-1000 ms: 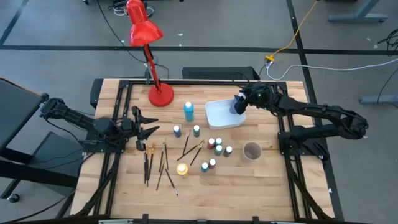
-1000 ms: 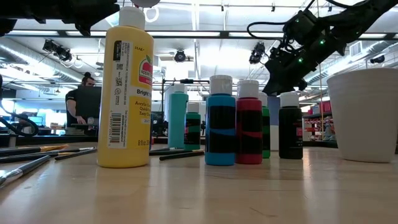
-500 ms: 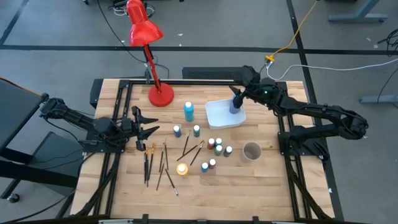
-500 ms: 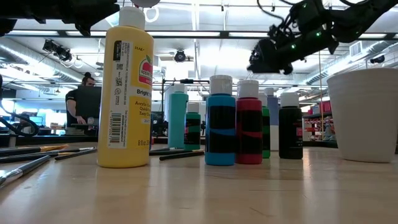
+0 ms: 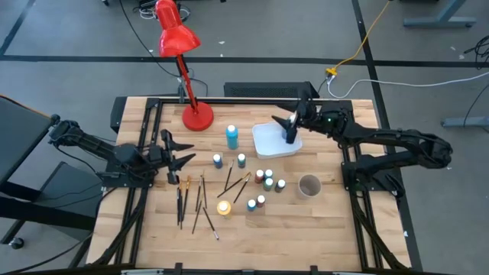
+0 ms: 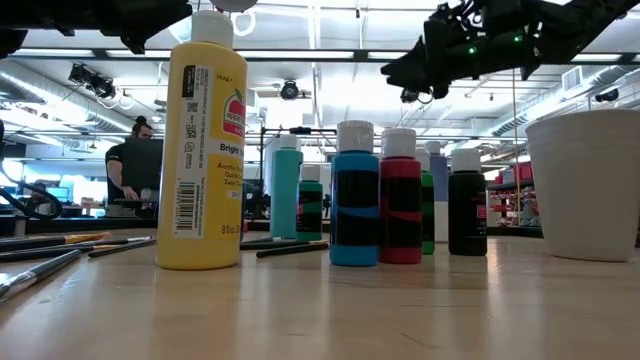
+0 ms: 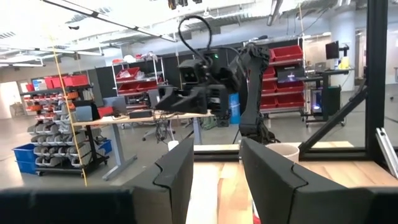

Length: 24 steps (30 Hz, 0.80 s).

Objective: Pick & Place Paint Supplies
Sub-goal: Put the light blue matte acrylic craft paint into the white bin

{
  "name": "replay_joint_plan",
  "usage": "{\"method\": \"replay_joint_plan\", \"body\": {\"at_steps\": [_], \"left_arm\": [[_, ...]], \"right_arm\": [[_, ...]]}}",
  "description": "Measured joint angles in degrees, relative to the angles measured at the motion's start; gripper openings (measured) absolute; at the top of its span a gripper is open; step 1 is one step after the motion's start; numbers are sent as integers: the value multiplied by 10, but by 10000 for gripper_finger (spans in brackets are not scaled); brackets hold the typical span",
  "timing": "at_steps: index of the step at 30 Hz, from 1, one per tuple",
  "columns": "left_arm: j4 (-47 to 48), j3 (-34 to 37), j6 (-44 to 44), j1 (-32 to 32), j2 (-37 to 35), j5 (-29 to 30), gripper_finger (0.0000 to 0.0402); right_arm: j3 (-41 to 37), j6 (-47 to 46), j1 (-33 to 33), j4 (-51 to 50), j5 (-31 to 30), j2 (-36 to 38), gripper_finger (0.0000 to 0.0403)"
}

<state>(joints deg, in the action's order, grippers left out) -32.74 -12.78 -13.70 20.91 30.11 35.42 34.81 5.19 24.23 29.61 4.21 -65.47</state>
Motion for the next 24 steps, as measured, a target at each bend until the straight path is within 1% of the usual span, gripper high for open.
{"method": "replay_joint_plan", "body": {"at_steps": [1,6,8,12,16,19,21,24], "left_arm": [[-3,0,-2,0,0,0,145],[-7,0,-15,0,0,0,145],[-7,0,-16,0,0,0,145],[-8,0,-1,0,0,-4,145],[-22,0,35,0,11,-35,145],[-56,0,41,-4,38,-52,145],[-73,-7,41,-11,66,-52,145],[-68,-32,63,-23,113,-58,145]], "right_arm": [[0,0,-10,5,7,0,248],[0,-1,-55,35,92,0,250],[0,-1,-73,45,105,0,246],[0,-18,-108,53,106,0,237],[0,-47,-145,54,107,-5,236],[0,-46,-176,56,107,-20,237],[0,-48,-195,60,101,-34,237],[0,-56,-217,83,79,-58,237]]}}
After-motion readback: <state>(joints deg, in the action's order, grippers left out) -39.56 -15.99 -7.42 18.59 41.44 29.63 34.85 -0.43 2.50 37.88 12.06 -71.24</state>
